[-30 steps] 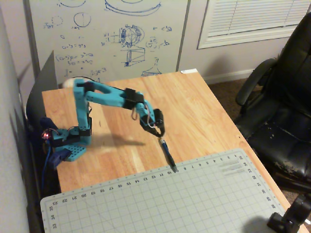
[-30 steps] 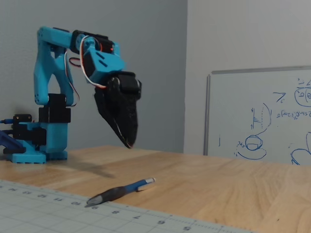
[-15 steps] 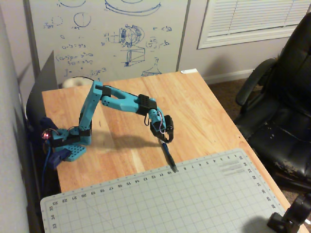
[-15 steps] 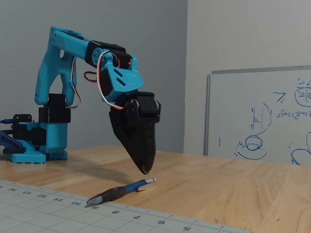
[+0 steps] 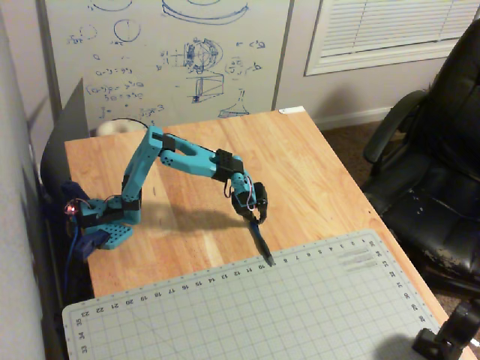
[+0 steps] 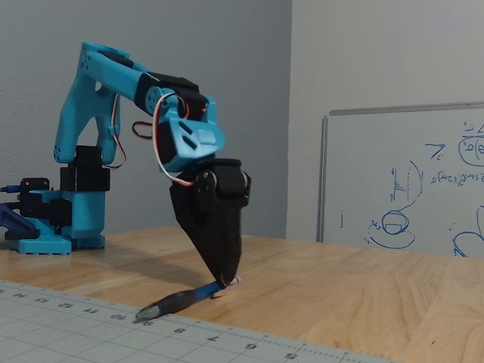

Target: Touch the pen.

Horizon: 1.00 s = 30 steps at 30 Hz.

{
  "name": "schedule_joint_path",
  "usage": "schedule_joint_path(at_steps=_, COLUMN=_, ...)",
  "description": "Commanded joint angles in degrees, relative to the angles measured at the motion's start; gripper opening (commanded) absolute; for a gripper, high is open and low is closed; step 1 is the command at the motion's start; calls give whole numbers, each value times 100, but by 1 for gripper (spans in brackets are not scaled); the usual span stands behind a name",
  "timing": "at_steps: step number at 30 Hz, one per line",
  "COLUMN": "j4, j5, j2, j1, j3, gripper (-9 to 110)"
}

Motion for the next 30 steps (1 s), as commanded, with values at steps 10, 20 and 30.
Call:
schedule_joint_path(at_steps=10, j4=-26, j5=-26, j2=149, j1=-9, j3=-466, gripper=1)
schedule_joint_path(at_steps=20, j4=88, j5=-18, j2=1116, j1=9, j3=-325, gripper=1)
schedule_joint_path(at_steps=30, j4=738, j5=-26, j2=853, j1=53, j3=-237, gripper=1)
